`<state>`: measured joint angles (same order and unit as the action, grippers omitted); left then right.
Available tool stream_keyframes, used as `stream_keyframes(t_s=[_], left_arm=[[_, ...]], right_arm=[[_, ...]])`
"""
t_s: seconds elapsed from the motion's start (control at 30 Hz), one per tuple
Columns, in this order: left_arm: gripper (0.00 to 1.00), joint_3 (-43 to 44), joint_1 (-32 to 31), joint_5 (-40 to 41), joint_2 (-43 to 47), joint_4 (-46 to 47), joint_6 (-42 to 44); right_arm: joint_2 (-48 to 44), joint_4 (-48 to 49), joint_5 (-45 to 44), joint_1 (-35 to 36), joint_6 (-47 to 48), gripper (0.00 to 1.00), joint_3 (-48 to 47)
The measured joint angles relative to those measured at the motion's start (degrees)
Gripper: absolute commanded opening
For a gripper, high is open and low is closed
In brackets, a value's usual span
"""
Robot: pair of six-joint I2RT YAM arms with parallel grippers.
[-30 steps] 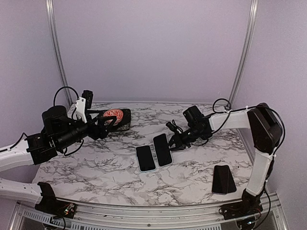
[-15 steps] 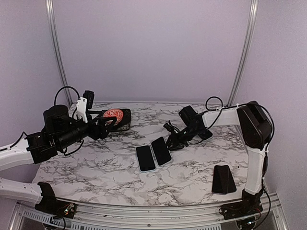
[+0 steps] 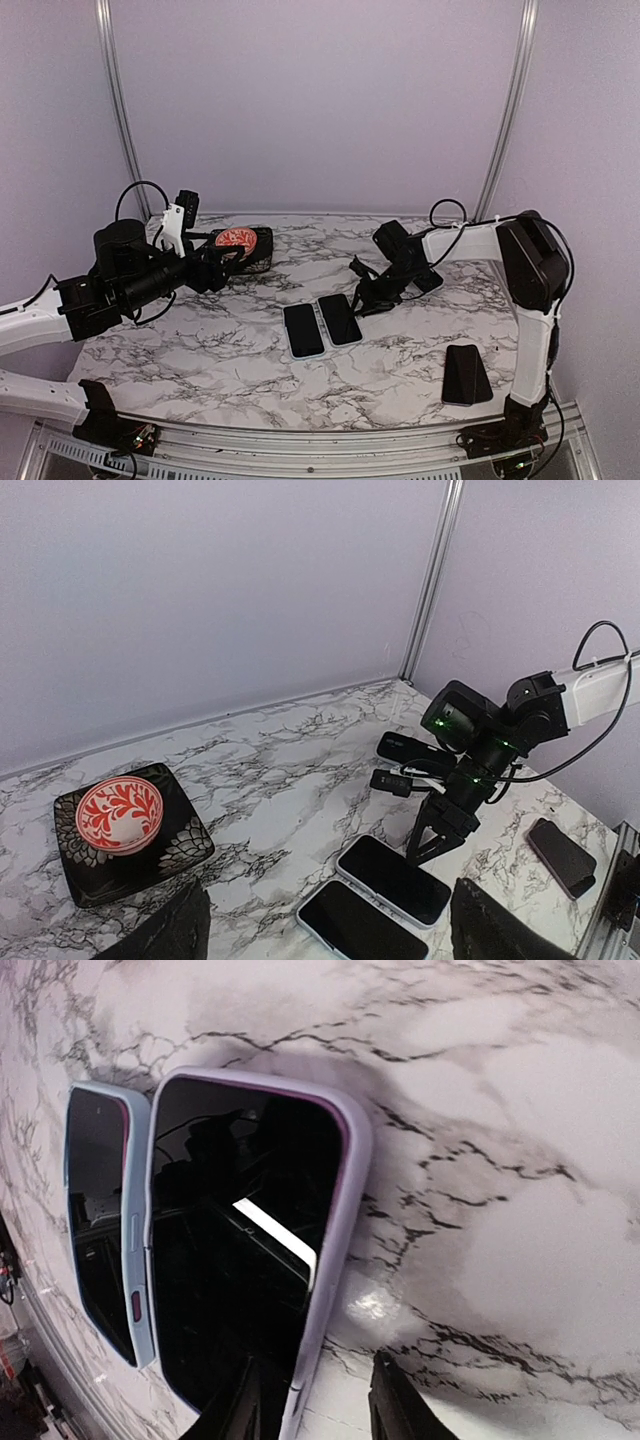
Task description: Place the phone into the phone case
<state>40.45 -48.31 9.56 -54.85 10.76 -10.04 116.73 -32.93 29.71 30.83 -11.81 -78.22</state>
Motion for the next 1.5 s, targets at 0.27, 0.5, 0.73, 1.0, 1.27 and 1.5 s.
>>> stream_keyframes(t_s=[0.27, 0.5, 0.73, 1.0, 1.27, 1.5], left_arm=[[0.84, 0.00, 0.33, 0.00, -0.26, -0.02, 0.00], [0.84, 0.00, 0.44, 0.00, -0.42, -0.04, 0.00], [0.84, 0.00, 0.44, 0.00, -0.66, -0.42, 0.02], [0.84, 0.07, 0.59, 0.00, -1.62, -0.79, 0.02], [0.84, 0.11, 0.59, 0.00, -1.84, -0.87, 0.04], [0.84, 0.11, 0.63, 0.00, -2.34, -0.98, 0.04]], right_arm=[[-6.93, -4.81, -20.41, 0.00, 0.72, 0.53, -4.33], [-5.88, -6.69, -46.56, -1.25, 4.00, 0.60, -14.93], [3.82, -8.11, -48.35, -5.75, 7.45, 0.34, -19.56], [6.97, -8.55, -40.72, -9.70, 8.48, 0.27, -19.56], [8.94, -8.20, -39.08, -9.81, 9.49, 0.17, -19.56], [9.38, -7.91, -38.75, -9.81, 10.56, 0.00, -19.69]])
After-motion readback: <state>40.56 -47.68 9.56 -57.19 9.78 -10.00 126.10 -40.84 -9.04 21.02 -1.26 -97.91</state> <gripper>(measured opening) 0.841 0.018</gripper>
